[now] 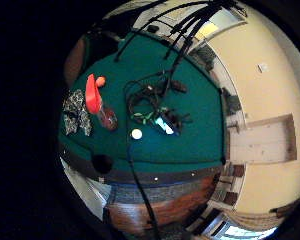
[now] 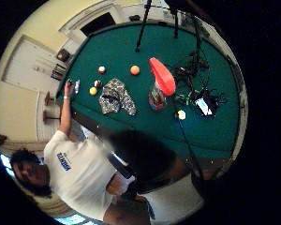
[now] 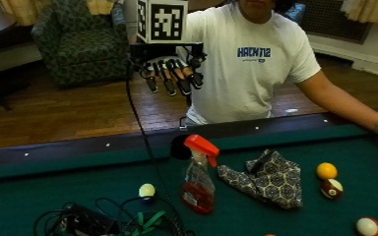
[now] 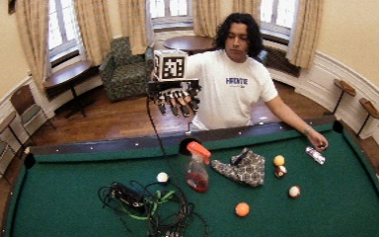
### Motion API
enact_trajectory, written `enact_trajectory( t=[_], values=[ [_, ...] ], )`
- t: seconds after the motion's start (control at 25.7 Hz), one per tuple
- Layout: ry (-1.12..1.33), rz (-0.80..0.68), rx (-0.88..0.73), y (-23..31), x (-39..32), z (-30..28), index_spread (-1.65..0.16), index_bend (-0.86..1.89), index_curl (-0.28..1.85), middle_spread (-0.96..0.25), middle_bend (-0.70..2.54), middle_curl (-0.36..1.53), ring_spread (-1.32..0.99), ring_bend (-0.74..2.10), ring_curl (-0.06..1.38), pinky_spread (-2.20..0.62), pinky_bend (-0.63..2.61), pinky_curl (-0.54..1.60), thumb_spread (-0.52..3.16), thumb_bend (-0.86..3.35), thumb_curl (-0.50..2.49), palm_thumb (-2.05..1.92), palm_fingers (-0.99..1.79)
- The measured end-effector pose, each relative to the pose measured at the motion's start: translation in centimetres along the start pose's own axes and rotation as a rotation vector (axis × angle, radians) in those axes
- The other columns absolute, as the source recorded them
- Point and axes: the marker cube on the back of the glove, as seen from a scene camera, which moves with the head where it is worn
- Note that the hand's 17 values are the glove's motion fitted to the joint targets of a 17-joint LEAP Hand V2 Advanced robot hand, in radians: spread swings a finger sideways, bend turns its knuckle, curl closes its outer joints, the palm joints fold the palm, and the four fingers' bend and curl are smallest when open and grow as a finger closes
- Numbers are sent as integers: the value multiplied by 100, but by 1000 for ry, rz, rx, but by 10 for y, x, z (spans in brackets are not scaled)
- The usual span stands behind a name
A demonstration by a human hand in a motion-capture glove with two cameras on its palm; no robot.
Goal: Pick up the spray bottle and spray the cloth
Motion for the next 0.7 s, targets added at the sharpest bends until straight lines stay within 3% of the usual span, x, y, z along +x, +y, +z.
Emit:
enact_trajectory(
  t=[0.27, 0.7],
  values=[
    [-2, -9, -2, 1, 0, 1, -33, 15, 12, -8, 23, 13, -8, 34, 14, 15, 46, 19, 66, 6, 11, 20, 45],
    [-22, 34, 0, 10, 11, 18, -40, 14, 18, -10, 22, 21, -9, 35, 19, 17, 46, 25, 87, 0, 18, 23, 43]
  ],
)
